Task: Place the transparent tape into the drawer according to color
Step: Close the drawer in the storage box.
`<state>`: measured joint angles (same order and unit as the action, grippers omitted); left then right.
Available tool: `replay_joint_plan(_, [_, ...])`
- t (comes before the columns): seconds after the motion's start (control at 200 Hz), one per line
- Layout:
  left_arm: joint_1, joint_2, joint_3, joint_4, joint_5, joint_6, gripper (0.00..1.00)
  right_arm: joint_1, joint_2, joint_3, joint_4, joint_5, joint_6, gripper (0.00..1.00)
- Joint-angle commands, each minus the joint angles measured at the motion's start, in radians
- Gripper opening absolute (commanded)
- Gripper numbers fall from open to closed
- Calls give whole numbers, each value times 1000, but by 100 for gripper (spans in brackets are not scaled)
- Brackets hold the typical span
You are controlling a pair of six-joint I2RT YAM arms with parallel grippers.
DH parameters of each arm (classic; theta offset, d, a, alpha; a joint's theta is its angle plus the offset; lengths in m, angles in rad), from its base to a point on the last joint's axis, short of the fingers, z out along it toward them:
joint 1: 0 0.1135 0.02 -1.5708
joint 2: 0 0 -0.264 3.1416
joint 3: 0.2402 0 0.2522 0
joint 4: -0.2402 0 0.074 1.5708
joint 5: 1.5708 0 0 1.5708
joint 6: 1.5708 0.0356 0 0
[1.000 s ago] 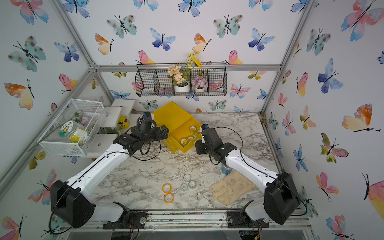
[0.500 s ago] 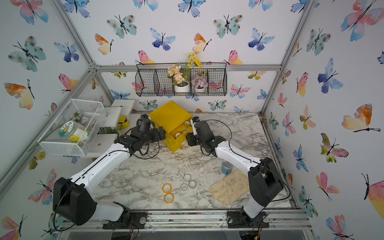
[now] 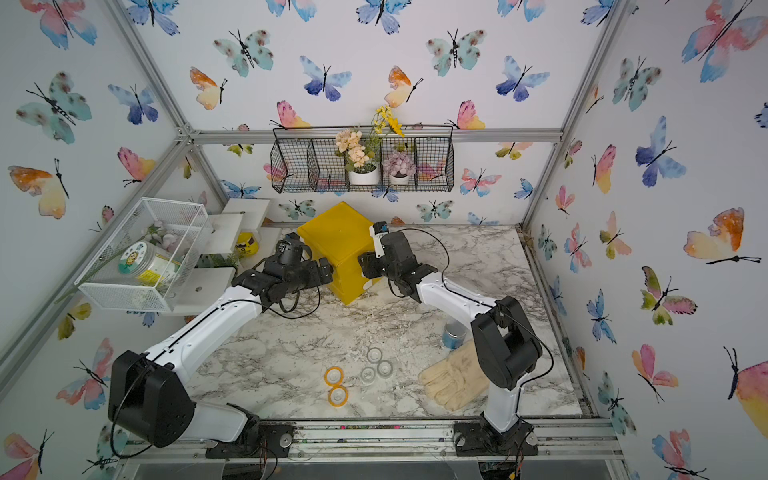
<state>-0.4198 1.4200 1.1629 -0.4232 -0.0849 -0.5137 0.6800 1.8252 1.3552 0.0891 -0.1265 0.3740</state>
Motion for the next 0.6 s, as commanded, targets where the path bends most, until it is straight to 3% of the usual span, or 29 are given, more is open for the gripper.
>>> replay_joint_plan(0.0, [1,-23,-18,-9,33,6,99,0,30,33,65,-51,13,49])
replay_joint_plan(0.205, [1,-42,-29,-18,34,6,99,0,9,12,54,-53,26,52])
replay_joint_plan(0.4, [2,-95,-57,-22,51,1,99,0,-129,-155,65,-27,61,58])
replay_joint_plan(0.516, [1,-131,-84,-18,64,0,99,0,-174,-243,81,-36,128,60])
replay_joint_plan(0.596, [1,-145,-98,-10,75,-2,99,-7,-178,-312,191,-101,226,60])
